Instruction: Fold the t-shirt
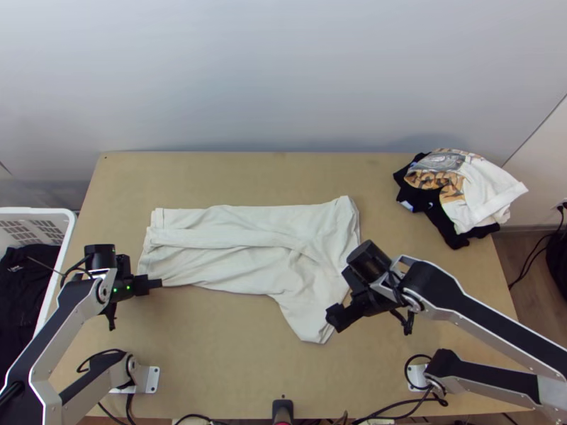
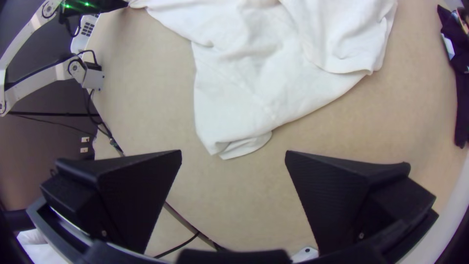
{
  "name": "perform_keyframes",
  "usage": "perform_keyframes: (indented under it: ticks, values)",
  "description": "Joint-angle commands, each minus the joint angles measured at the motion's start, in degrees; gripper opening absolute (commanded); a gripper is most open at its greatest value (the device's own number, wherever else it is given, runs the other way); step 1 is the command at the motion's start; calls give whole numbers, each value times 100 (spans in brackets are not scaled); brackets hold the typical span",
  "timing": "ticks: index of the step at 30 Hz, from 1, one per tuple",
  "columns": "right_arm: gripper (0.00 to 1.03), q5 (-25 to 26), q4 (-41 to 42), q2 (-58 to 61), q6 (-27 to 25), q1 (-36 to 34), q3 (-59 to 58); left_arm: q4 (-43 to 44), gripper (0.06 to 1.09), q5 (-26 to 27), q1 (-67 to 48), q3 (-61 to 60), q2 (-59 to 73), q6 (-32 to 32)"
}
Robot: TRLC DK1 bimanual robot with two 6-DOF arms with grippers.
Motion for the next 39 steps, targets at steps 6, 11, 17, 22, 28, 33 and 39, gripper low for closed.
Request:
perform_keyframes:
  ticks: [6,11,17,22,28,33,39]
  values:
    - [98,-33,580,68,263,85,-598,7,10,-25,-61,194,-298,-91]
    - [98,-138,861,270,324,234,-712,-186,10,-25,-132,449,-526,-100]
    - [98,-156,1406,789,447,656,-976,-274,10,-25,-141,651,-508,-144]
    - [98,-200,1758,1114,518,867,-993,-283,10,-25,-141,722,-491,-144]
    - [92,-209,1995,1483,518,981,-976,-292,10,-25,-141,722,-473,-144]
    - [63,-191,2162,1668,491,999,-985,-283,10,-25,-141,809,-412,-144]
    - [6,-174,2496,1720,280,963,-1116,-283,10,-25,-141,836,-403,-144]
